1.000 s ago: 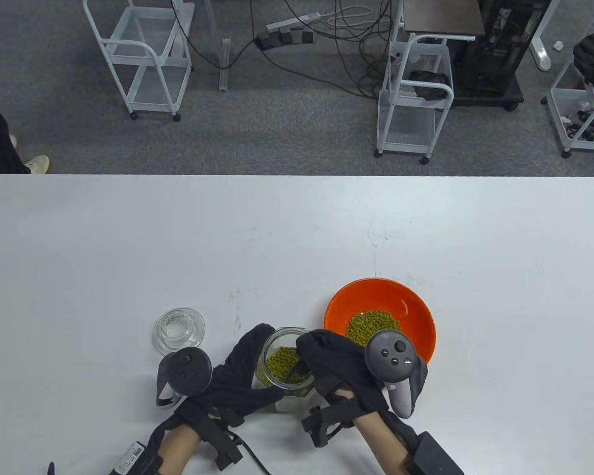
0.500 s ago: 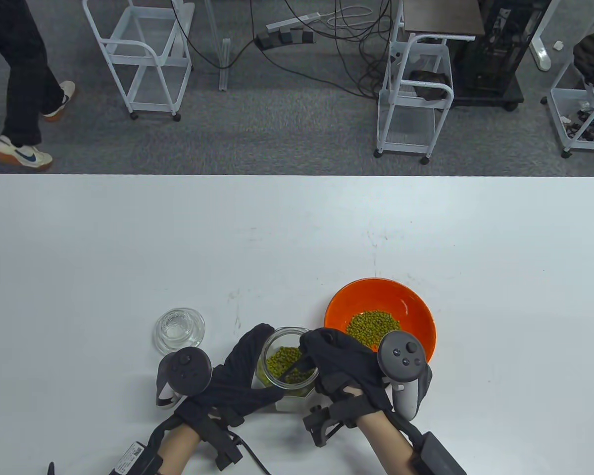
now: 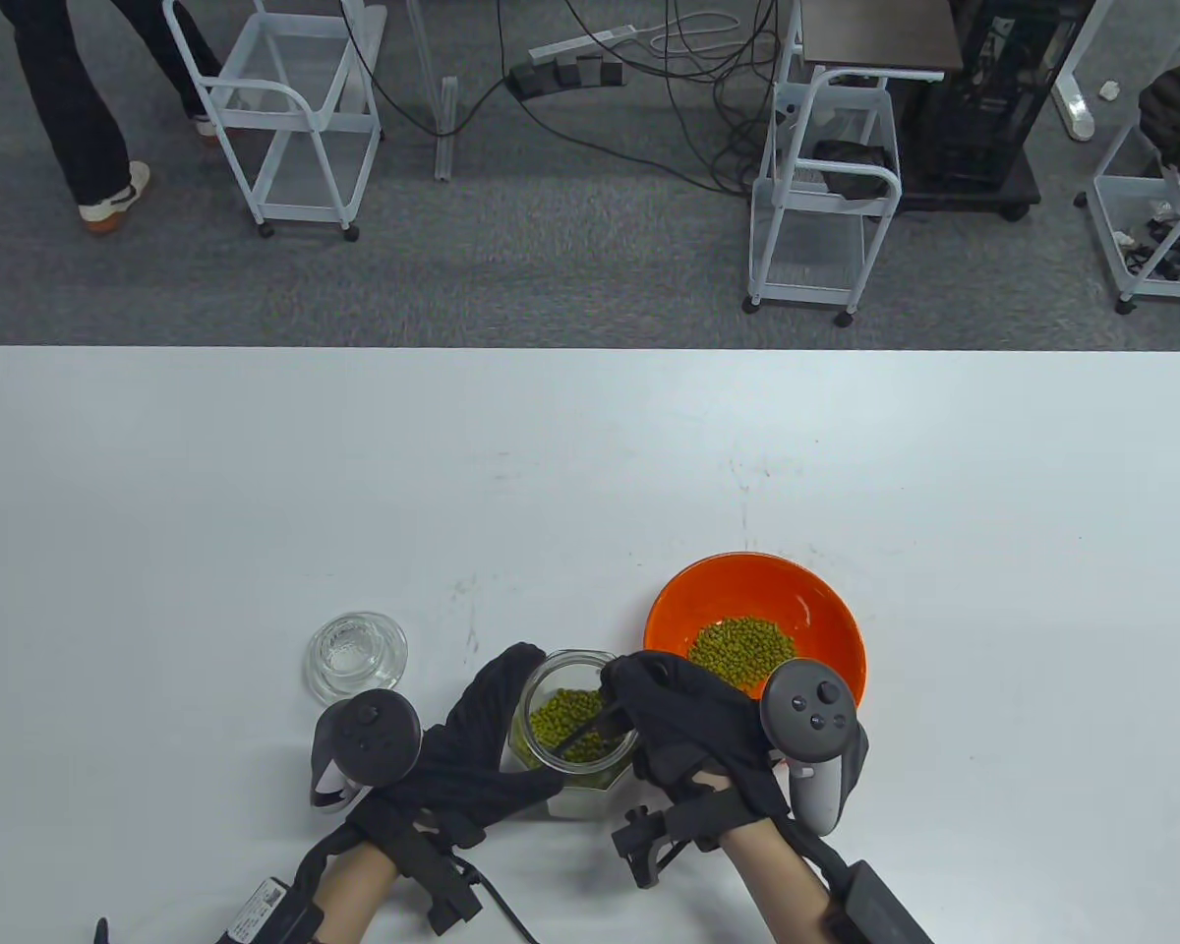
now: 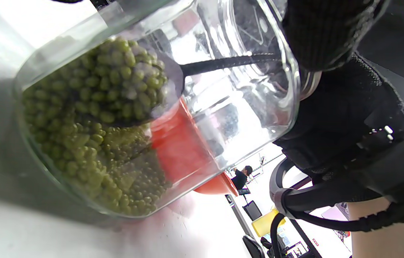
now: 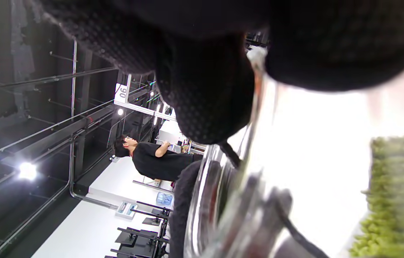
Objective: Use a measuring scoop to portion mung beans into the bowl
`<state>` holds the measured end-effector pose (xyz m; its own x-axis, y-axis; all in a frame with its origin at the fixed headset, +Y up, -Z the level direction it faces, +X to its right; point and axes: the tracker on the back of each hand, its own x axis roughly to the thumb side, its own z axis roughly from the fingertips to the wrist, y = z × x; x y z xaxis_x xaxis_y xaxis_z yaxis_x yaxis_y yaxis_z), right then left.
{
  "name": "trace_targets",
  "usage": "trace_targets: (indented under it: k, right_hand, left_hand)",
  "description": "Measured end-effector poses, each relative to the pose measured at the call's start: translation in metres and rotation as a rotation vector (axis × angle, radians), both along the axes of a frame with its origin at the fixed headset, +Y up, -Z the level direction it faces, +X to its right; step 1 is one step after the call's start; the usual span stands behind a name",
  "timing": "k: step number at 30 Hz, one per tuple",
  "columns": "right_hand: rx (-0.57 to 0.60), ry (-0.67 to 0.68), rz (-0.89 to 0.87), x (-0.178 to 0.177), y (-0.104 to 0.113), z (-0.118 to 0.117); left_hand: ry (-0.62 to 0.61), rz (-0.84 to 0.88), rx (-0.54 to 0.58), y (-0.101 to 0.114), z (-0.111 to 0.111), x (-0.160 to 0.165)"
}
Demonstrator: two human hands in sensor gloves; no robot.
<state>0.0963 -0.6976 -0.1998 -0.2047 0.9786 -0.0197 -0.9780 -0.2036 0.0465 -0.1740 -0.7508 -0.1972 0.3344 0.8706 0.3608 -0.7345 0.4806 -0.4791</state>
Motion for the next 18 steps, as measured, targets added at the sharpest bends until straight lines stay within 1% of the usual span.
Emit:
trace_targets:
  k: [6, 10, 14, 18]
  right_hand:
    - [-0.036, -0.014, -0.067, 0.007, -0.004, -0.002]
    - [-0.028, -0.051, -0.079, 0.015, -0.005, -0.004]
    - [-0.073, -0.057, -0.156, 0.024, -0.012, -0.009]
    - [-0.112, -0.068, -0.194, 0.032, -0.018, -0.013]
  left_hand:
    - [0.000, 0.000, 0.000, 0.000, 0.000, 0.000]
    - [0.000, 0.000, 0.000, 0.000, 0.000, 0.000]
    - [0.000, 0.000, 0.000, 0.000, 0.000, 0.000]
    - [0.000, 0.000, 0.000, 0.000, 0.000, 0.000]
